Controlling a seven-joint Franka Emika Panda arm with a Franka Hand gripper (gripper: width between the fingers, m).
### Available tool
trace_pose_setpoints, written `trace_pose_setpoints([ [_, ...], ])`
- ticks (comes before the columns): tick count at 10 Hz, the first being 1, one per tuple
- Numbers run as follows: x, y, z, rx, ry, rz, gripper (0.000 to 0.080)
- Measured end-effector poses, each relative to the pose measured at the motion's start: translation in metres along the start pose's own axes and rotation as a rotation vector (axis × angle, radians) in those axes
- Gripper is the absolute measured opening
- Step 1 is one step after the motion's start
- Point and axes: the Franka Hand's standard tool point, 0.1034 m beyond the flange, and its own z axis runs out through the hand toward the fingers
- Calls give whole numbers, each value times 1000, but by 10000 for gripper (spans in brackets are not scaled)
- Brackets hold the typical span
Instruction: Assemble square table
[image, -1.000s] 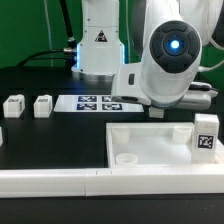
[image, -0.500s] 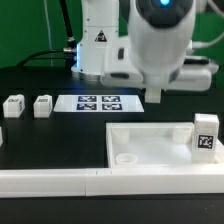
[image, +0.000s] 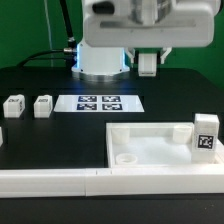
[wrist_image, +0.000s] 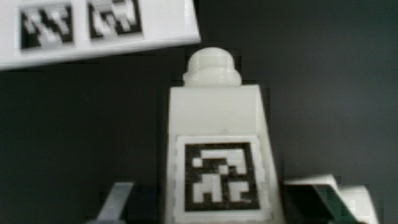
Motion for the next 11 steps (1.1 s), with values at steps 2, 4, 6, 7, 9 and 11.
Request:
trace_pose_setpoints([
  [2,0,0,5,6,86,-3,290],
  [4,31,2,-7,11,305,-11,290],
  [6,71,4,-53,26,545,-8,290],
  [7,80,2,-69,2,628,-39,290],
  [9,86,-2,-77,-4,801,-66,290],
  [11,86,-3,-76,-1,927,-80,290],
])
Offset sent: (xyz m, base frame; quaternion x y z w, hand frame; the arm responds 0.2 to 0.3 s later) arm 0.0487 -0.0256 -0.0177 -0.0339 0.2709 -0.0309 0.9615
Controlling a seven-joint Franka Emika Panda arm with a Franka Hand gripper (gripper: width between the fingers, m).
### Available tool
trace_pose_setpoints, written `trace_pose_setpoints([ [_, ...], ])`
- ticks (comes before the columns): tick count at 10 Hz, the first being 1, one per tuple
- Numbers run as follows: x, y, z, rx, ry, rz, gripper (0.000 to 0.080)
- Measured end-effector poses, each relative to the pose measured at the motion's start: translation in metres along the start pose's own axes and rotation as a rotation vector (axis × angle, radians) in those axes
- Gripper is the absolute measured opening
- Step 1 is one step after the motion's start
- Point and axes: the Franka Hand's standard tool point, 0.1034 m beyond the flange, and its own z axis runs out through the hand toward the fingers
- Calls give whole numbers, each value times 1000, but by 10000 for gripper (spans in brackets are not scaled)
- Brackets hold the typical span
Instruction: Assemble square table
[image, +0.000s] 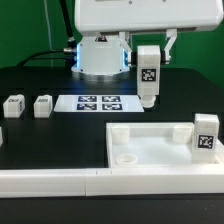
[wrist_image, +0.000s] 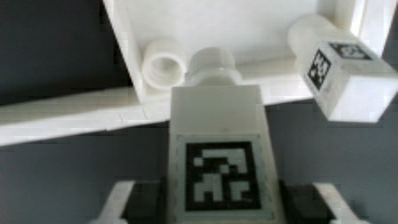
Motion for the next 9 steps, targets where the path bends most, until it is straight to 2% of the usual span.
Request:
trace_pose_setpoints([
  [1,0,-1,0,3,99,-11,290],
  [2,-7,0,4,-1,66,-16,290],
  [3,-1,5,4,-6,92,-37,290],
  [4,5,23,14,-30,156,-52,290],
  [5,8,30,23,-40,155,-48,290],
  [6,16,32,28,-45,165,-50,290],
  [9,18,29,56,-53,164,-70,290],
])
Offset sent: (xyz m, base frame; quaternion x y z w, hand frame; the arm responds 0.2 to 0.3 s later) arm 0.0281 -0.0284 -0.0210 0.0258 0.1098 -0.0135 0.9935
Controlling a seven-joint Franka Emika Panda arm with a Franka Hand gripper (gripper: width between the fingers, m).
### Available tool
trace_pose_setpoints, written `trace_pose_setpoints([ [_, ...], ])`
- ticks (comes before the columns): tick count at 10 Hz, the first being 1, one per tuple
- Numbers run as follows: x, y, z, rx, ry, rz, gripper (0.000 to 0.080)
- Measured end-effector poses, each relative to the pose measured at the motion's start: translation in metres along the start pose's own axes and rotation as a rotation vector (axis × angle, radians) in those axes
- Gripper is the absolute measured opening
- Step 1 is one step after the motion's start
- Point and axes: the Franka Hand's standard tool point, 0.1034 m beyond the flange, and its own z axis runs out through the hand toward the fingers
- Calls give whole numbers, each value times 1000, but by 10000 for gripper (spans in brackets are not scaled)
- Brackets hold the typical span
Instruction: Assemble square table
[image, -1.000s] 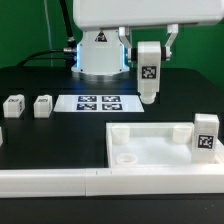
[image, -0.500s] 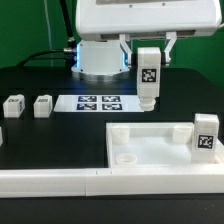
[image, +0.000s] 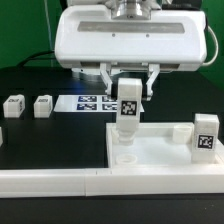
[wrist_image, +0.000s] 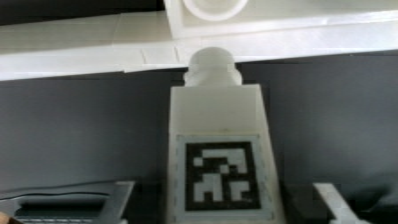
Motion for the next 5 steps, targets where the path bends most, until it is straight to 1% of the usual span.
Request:
trace_pose_setpoints([
  [1,-3,3,5,-3,-7,-9,290],
  [3,-14,2,13,-6,-26,-15,290],
  [5,-22,0,13,-5,-35,-20,290],
])
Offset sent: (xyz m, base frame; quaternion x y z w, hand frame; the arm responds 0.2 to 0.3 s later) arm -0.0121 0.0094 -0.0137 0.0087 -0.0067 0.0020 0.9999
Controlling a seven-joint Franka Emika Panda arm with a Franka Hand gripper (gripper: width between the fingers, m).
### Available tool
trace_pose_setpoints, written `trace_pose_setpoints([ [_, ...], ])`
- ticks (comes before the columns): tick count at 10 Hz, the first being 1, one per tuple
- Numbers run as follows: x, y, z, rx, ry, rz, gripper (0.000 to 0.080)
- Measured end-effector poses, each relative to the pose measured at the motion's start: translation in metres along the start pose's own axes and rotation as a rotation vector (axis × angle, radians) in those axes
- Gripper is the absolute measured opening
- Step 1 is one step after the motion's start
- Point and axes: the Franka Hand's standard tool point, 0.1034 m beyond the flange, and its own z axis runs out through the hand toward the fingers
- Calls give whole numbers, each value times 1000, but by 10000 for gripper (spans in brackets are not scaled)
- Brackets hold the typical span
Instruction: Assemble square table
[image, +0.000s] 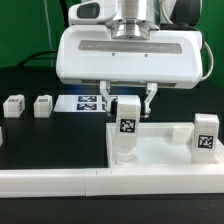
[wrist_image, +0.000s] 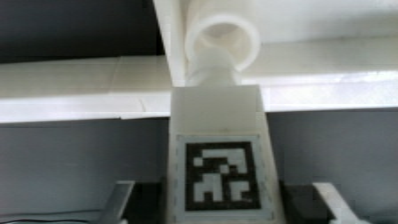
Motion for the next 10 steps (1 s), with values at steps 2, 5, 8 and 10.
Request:
trace_pose_setpoints([
  [2,-5,-4,1,3,-8,-6,290],
  [5,-13,-6,5,3,-20,-12,290],
  [8,-13,-5,11,-3,20,-18,290],
  [10,-12,-4,11,-3,23,-22,290],
])
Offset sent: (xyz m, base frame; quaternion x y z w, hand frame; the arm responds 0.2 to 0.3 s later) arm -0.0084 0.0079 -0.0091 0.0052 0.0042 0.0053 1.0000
